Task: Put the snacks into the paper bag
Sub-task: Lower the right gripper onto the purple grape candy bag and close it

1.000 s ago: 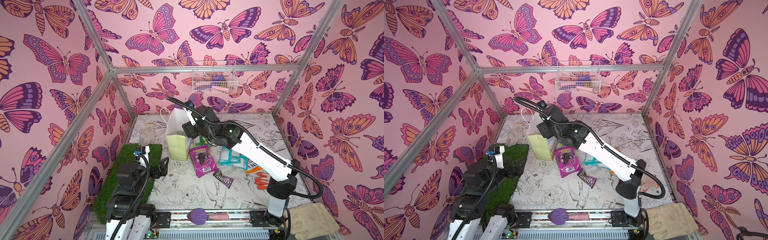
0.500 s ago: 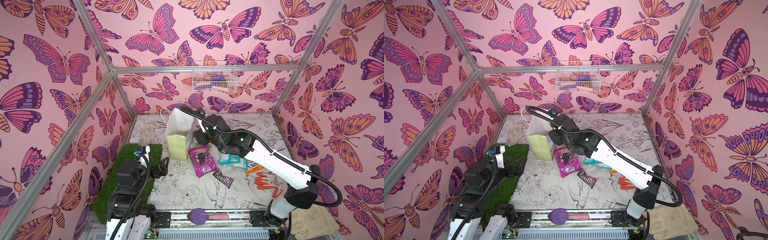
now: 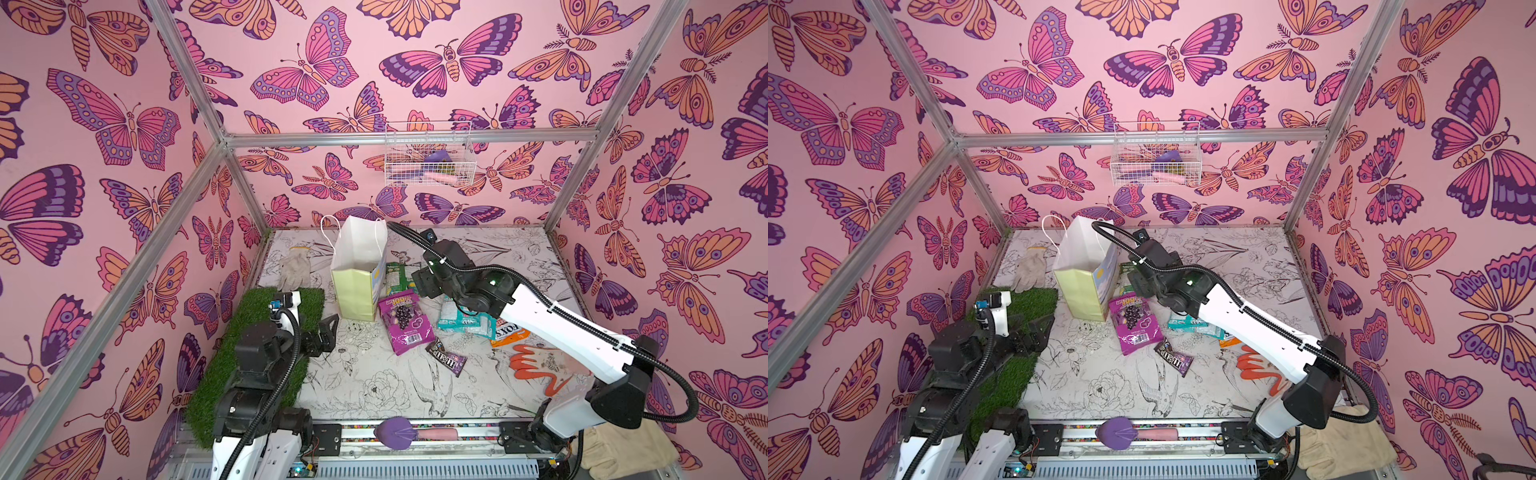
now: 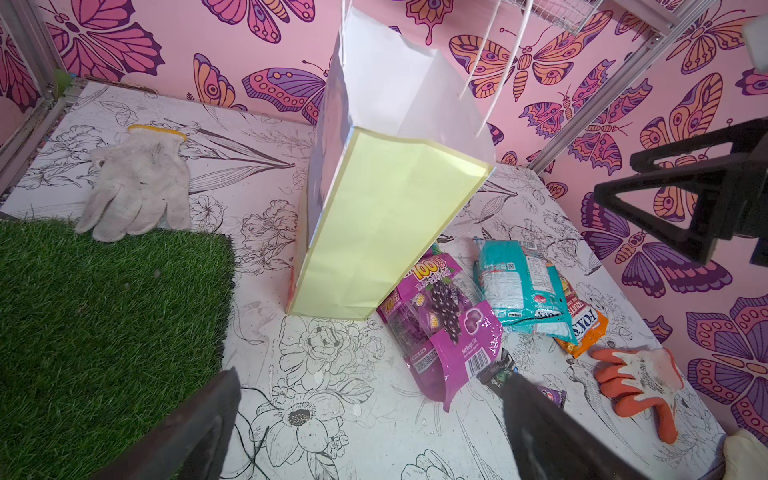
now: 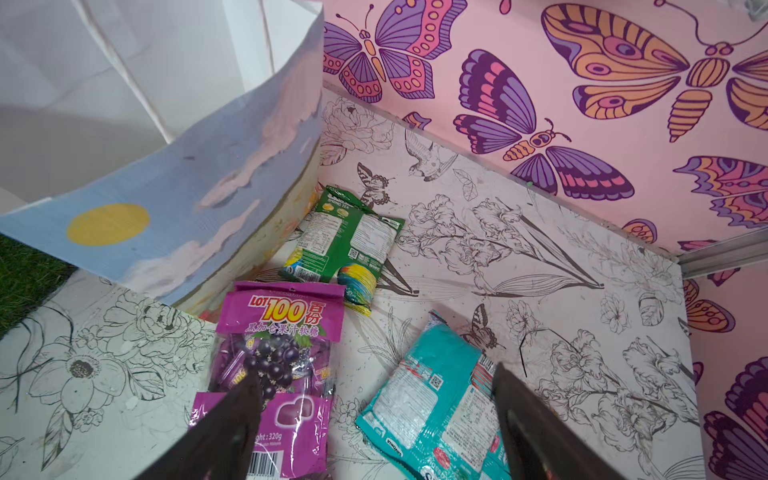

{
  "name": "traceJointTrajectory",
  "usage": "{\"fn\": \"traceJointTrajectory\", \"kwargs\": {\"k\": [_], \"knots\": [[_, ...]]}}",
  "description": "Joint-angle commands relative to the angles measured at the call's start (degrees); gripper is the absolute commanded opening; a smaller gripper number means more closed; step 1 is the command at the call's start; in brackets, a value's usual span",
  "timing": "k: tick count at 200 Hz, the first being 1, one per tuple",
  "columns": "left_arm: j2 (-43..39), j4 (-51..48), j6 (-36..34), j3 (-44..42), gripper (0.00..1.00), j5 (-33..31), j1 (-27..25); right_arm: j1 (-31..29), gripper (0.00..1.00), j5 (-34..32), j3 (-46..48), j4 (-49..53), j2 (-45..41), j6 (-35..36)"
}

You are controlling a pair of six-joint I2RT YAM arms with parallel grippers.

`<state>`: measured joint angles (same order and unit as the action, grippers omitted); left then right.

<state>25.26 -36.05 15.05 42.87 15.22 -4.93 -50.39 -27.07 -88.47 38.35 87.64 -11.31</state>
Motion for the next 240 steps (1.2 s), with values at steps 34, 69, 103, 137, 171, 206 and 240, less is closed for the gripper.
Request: {"fn": "traceJointTrajectory", "kwargs": {"k": [34,69,103,137,171,206,240], "knots": [[0.32,-0.58,-0.33,-0.84,1.0,-0.06,-0.65,3.25,0.88,6.99,5.09,0.74,-1.25,-5.54],[0.3,-0.66,-0.36,-0.77,1.0,-0.28,-0.79,6.02,0.97,14.02,7.59,0.77,-0.73,-8.29],[0.26,-0.7,-0.3,-0.74,1.0,-0.45,-0.96,7.66,0.98,16.56,8.81,1.82,1.44,-10.63],[0.23,-0.71,-0.34,-0.78,1.0,-0.53,-1.04,7.88,0.96,17.49,9.16,2.85,4.32,-11.42],[0.23,-0.73,-0.4,-0.8,1.0,-0.55,-1.06,9.29,0.95,23.66,9.88,2.82,6.33,-12.59],[0.14,-0.85,-0.35,-0.86,1.0,-0.63,-1.22,11.7,0.95,27.82,11.48,1.56,7.08,-14.35],[0.21,-0.86,-0.37,-0.77,1.0,-0.72,-1.23,12.67,0.93,29.64,12.31,1.29,8.11,-14.71]]}}
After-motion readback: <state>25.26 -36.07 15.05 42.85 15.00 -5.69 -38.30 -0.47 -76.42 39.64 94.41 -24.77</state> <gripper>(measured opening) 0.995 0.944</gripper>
